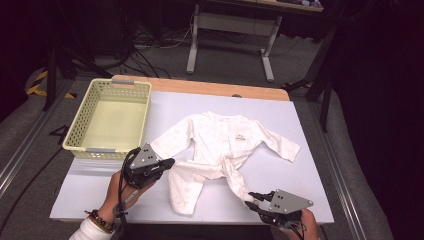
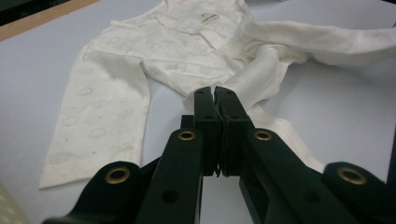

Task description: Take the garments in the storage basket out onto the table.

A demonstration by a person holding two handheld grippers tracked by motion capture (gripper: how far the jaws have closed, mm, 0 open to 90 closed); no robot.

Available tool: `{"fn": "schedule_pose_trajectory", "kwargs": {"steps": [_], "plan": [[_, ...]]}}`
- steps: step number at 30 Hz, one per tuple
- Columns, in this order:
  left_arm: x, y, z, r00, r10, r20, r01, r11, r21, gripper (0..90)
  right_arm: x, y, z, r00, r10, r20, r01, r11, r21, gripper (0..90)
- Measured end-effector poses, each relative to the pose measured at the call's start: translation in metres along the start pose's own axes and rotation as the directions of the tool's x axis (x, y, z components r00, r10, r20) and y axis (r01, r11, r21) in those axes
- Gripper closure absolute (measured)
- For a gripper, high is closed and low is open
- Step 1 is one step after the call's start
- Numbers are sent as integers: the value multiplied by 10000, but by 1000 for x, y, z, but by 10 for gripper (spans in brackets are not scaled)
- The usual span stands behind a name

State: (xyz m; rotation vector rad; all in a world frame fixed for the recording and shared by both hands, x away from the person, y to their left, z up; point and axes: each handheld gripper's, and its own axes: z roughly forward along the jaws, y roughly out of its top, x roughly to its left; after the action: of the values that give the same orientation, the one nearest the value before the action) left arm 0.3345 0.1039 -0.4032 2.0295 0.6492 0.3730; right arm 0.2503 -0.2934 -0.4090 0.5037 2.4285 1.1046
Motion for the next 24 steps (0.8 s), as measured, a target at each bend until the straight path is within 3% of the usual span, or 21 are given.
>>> {"fn": "schedule_pose_trajectory", "kwargs": {"steps": [9,13,16,20,22,24], "plan": [[-9,5,-3,9996,238,-159,-246,9986,-463,776,0,2,1,9991,276,313,-267,9992,-292,532],[-25,8,0,9955,881,358,-859,9947,-569,774,0,5,5,9986,351,386,-341,9991,-268,521],[-43,8,8,9870,1292,961,-1256,9912,-424,765,-1,8,13,9981,525,333,-519,9985,-165,506],[-67,2,25,9638,1913,1858,-1980,9800,180,741,-3,13,32,9969,706,350,-711,9974,129,465],[-75,-3,36,9551,2068,2121,-2244,9725,624,712,-3,15,38,9969,734,284,-739,9971,175,465],[-78,-8,44,9516,2259,2083,-2513,9622,1047,687,-5,18,45,9959,900,69,-901,9959,50,464]]}}
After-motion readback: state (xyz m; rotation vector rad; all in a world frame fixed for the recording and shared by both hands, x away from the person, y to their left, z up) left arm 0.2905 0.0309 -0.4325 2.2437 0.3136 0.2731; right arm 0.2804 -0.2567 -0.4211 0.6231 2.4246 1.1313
